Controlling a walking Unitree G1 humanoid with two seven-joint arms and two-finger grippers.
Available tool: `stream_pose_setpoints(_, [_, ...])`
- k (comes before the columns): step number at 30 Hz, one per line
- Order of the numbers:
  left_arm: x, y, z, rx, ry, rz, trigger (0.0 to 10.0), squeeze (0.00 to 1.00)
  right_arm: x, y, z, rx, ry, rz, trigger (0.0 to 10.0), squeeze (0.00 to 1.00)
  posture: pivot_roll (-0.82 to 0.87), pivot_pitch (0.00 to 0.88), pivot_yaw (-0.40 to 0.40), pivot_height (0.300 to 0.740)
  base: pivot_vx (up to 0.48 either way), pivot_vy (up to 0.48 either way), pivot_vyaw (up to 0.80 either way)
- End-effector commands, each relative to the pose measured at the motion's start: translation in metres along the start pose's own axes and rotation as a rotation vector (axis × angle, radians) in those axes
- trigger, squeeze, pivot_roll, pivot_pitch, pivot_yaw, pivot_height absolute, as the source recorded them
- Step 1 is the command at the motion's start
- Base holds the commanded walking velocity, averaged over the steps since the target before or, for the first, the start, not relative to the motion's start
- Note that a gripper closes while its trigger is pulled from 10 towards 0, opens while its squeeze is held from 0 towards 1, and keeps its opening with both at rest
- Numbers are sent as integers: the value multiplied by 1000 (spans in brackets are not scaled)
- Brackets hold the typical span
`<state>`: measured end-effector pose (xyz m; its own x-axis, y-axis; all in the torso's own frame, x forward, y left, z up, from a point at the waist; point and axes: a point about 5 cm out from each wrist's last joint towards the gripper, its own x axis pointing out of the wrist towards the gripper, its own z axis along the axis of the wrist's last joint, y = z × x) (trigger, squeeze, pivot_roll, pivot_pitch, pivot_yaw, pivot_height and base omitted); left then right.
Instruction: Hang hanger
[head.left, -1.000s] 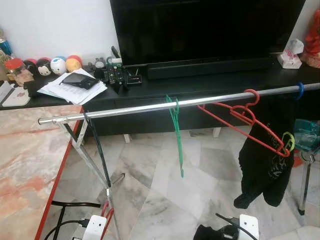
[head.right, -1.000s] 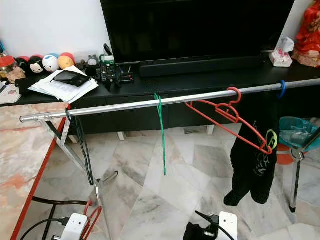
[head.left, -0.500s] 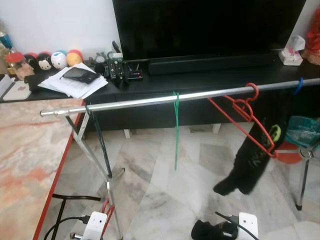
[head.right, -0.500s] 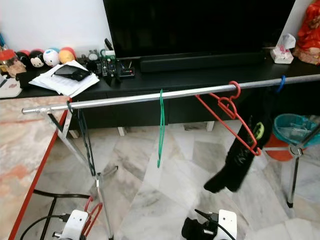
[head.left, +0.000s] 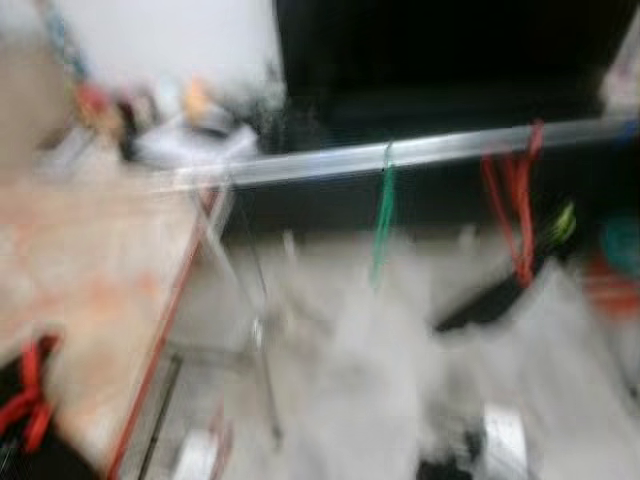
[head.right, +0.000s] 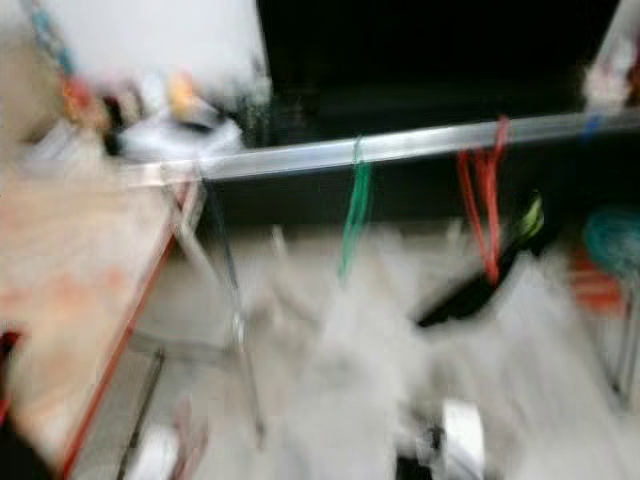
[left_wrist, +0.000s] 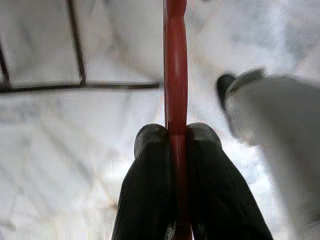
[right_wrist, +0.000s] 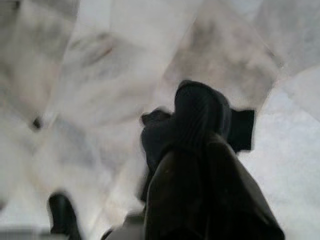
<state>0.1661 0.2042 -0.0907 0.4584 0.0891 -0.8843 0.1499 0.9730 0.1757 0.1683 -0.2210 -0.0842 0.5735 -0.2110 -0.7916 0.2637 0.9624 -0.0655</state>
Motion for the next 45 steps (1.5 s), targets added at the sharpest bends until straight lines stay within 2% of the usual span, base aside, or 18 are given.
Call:
stream_pose_setpoints(1, [1,4,13,12,-43,13,10000,0,-1,3,-5,2,16,8,10000,0,-241,0,91,740,-277,0,0])
stream_pose_setpoints(45, [1,3,16,12,-43,5,10000,0,-1,2,-3,5,9,-1,10000,0,-234,0,83,740,-277,0,0])
